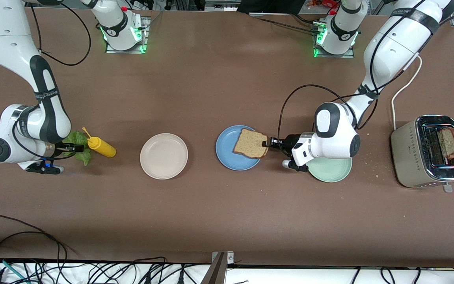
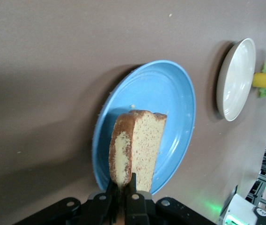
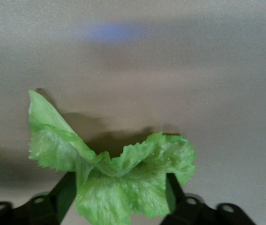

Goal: Make sandwich in blue plate with both arms
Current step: 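Release the bread on the blue plate while the right gripper grasps lettuce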

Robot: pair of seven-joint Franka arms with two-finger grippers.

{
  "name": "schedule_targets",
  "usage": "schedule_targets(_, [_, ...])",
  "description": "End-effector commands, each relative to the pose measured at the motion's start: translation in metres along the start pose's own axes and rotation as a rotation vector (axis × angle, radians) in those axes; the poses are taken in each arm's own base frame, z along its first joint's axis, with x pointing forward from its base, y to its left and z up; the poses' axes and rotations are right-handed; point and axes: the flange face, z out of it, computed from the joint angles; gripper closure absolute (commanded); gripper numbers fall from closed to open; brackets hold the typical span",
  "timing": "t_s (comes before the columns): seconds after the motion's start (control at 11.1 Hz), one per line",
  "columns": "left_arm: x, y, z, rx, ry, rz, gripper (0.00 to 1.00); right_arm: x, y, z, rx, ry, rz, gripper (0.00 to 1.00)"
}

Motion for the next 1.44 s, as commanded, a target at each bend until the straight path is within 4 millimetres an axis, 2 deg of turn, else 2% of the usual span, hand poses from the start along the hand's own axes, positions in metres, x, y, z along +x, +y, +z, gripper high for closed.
schedule_targets(0.0, [0.001,0.012,-0.011,-0.031,0.051,0.001,1.0,0.001,-0.002,0.007,0.065,0.002,-0.015,0.78])
schedule_targets(0.09, [0.002,0.014,-0.006,-0.046,0.058,-0.012,1.0,0.001,-0.001,0.008,0.068,0.001,-0.018,0.96])
schedule_targets(0.18, [0.001,0.023,0.003,-0.061,0.079,-0.026,1.0,0.001,-0.002,0.008,0.069,0.002,-0.021,1.0])
schedule_targets(0.36, [0.002,0.02,0.012,-0.056,0.09,-0.03,1.0,0.001,-0.001,0.006,0.068,0.001,-0.02,1.0])
schedule_targets(0.45, [0.002,0.018,0.011,-0.056,0.093,-0.018,0.91,0.001,-0.001,0.003,0.069,0.004,-0.02,1.0])
schedule_targets(0.54, [0.001,0.019,0.011,-0.056,0.094,-0.018,0.11,0.001,0.0,-0.004,0.069,0.014,-0.022,1.0])
schedule_targets(0.63, [0.001,0.019,0.011,-0.055,0.093,-0.012,0.0,0.0,0.005,-0.015,0.068,0.025,-0.027,1.0])
schedule_targets(1.08, [-0.002,0.022,0.003,-0.039,0.095,0.01,0.0,-0.012,0.018,-0.095,0.073,-0.009,-0.073,1.0])
schedule_targets(1.17, [-0.003,0.026,-0.004,-0.028,0.099,0.033,0.0,-0.013,0.022,-0.114,0.073,-0.005,-0.097,1.0])
schedule_targets(1.26, [-0.004,0.019,-0.012,-0.018,0.106,0.052,0.0,-0.014,0.022,-0.137,0.073,0.0,-0.118,1.0])
schedule_targets(1.35, [-0.001,0.007,-0.03,-0.016,0.127,0.08,0.0,-0.016,0.022,-0.157,0.076,-0.002,-0.126,1.0])
